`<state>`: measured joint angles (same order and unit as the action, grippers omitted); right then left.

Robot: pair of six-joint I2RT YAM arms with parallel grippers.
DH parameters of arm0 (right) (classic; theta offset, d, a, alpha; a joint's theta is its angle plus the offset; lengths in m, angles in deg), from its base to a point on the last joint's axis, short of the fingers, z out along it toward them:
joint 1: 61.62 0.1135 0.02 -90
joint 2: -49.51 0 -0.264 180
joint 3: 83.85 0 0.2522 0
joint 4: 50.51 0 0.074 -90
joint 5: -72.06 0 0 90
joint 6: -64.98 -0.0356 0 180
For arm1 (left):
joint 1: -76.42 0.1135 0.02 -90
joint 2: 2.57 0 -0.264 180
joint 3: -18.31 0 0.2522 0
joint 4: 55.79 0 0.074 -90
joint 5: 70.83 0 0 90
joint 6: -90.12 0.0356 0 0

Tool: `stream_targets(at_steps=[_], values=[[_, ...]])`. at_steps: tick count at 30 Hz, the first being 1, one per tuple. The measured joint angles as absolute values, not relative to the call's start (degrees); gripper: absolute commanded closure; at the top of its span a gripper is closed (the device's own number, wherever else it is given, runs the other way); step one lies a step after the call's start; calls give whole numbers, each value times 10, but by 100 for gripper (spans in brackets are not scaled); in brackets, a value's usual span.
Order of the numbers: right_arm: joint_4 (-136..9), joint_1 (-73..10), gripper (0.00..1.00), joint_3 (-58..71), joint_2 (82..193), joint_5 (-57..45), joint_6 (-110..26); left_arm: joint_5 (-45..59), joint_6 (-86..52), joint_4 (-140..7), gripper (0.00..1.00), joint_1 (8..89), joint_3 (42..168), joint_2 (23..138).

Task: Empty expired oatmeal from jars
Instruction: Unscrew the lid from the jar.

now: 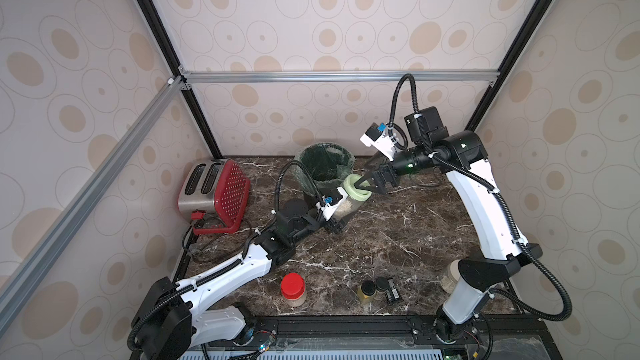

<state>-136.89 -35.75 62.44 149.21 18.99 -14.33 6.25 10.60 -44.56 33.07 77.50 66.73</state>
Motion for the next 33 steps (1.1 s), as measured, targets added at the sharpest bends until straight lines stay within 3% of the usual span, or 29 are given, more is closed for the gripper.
stream_targets(at_steps=[4, 10, 33], values=[[-1366, -357, 0, 658, 1492, 118, -290, 62, 106, -445, 100, 331, 775, 679], [-1366, -317, 0, 627, 1468, 41, -386, 62, 106, -443, 100, 331, 775, 687], [-1374, -273, 0, 544, 1460, -25, -393, 62, 107, -449, 100, 331, 783, 698]])
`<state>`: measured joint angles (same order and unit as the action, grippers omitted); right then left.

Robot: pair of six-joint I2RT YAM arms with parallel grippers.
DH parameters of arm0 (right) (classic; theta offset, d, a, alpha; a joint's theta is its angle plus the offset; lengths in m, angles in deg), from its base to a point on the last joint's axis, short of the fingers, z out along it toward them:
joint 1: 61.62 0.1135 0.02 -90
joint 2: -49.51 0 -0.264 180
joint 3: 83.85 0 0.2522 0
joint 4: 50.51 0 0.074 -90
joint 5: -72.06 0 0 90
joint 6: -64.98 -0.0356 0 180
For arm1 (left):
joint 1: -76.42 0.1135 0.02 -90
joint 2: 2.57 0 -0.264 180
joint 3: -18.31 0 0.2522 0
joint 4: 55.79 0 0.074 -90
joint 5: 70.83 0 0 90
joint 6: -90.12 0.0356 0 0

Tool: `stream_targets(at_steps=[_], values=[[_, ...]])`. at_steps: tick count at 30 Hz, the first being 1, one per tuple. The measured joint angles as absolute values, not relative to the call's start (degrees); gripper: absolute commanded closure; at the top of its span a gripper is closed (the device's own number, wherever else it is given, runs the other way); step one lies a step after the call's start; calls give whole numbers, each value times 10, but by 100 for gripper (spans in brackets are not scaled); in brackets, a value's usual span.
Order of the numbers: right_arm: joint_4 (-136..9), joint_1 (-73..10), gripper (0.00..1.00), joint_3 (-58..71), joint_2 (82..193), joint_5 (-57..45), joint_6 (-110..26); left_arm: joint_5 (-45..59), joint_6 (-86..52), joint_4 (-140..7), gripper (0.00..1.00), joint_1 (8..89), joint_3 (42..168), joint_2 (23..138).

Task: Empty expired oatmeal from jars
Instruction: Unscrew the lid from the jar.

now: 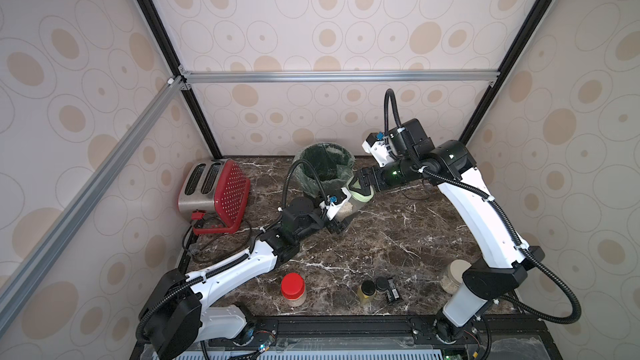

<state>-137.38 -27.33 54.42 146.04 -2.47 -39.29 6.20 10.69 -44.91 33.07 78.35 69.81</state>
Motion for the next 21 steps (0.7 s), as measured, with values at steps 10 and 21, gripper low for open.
stream_targets(at_steps=[10, 21], values=[[-1370, -276, 20, 536, 1463, 22, -385, 64, 110, -453, 100, 331, 783, 694], [-1367, -281, 26, 537, 1463, 45, -322, 67, 114, -465, 100, 332, 783, 683]])
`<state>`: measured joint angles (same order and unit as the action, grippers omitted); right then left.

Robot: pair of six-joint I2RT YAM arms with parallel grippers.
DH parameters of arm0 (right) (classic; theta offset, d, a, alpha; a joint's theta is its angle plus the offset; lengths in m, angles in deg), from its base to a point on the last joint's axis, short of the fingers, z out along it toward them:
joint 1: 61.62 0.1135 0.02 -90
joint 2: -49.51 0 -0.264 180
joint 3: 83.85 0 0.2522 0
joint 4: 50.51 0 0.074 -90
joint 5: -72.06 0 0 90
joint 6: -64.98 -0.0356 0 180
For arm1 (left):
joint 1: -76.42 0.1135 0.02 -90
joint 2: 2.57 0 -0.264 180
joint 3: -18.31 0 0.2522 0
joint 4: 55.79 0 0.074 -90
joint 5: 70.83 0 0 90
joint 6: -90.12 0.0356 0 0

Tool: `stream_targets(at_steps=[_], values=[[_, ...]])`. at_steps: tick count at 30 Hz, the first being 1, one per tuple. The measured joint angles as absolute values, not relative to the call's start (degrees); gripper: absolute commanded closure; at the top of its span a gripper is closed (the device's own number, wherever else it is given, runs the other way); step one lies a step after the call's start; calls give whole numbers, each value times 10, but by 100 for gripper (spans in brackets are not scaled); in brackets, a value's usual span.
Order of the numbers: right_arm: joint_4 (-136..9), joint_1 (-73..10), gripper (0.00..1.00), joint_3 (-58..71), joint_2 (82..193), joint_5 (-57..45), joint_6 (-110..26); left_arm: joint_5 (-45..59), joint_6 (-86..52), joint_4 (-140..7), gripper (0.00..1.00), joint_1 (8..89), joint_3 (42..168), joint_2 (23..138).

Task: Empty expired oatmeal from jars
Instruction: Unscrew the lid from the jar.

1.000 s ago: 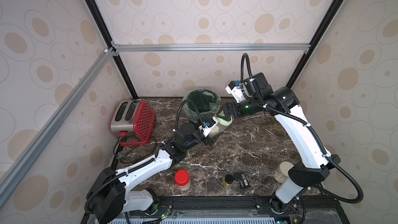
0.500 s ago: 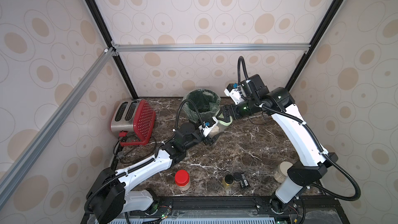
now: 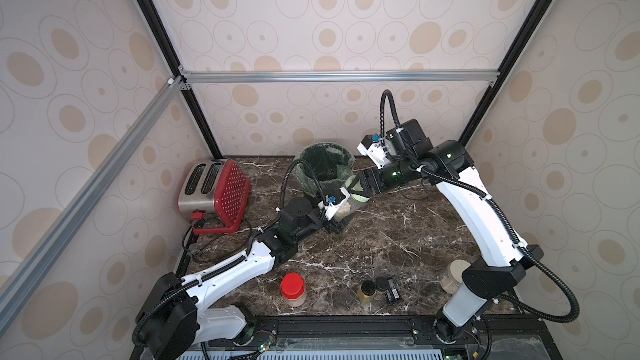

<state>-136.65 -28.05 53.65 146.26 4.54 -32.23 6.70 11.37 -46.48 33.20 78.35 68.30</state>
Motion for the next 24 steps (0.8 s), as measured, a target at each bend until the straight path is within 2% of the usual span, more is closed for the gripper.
stream_targets(at_steps=[10, 12, 14, 15, 19, 24], values=[[-1349, -336, 22, 525, 1461, 188, -71, 62, 110, -448, 100, 332, 784, 675], [-1346, -344, 17, 522, 1462, 210, -42, 62, 109, -445, 100, 333, 784, 675], [-1346, -350, 1, 523, 1464, 230, -23, 61, 109, -441, 100, 333, 784, 675], [-1345, -351, 0, 525, 1465, 239, -18, 59, 109, -442, 100, 333, 784, 675], [-1339, -353, 0, 548, 1470, 245, -44, 55, 109, -449, 100, 333, 784, 675], [-1337, -353, 0, 616, 1479, 188, -197, 55, 110, -448, 100, 333, 784, 676]])
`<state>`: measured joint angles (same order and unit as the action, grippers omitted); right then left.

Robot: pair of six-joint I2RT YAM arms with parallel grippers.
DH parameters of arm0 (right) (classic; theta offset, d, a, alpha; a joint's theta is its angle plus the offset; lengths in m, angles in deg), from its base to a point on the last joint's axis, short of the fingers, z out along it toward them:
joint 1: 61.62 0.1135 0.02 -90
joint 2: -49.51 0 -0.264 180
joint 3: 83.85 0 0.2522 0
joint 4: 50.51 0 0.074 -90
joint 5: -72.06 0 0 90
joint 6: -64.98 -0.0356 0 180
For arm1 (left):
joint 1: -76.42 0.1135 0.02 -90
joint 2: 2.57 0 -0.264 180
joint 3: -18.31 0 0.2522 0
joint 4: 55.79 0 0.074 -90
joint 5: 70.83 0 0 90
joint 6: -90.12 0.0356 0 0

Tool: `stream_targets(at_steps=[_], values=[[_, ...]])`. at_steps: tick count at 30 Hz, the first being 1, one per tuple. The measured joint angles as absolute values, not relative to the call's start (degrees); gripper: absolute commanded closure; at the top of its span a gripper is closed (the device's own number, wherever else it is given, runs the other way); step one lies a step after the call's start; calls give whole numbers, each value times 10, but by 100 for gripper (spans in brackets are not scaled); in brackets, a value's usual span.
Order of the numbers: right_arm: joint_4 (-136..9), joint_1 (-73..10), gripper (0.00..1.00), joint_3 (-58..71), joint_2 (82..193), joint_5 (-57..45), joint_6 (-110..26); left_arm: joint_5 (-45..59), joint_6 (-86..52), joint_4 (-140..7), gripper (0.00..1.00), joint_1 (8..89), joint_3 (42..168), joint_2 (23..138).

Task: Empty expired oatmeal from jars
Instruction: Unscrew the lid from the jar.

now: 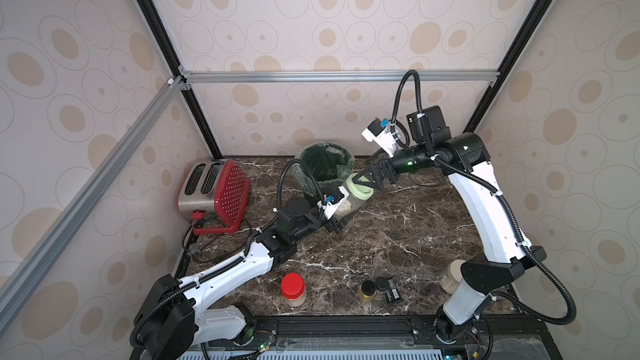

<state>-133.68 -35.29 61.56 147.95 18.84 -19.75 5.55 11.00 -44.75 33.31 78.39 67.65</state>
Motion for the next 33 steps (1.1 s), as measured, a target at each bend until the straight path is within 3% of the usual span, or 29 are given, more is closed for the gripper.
stream_targets(at_steps=[8, 24, 30, 33], values=[[-1366, -347, 0, 634, 1483, 102, -367, 55, 110, -443, 100, 333, 784, 699], [-1357, -334, 0, 512, 1481, 126, -398, 53, 114, -444, 100, 334, 789, 705], [-1354, -330, 21, 507, 1479, 135, -394, 53, 115, -445, 100, 334, 789, 705], [-1355, -330, 26, 507, 1478, 134, -390, 54, 115, -444, 100, 334, 789, 705]])
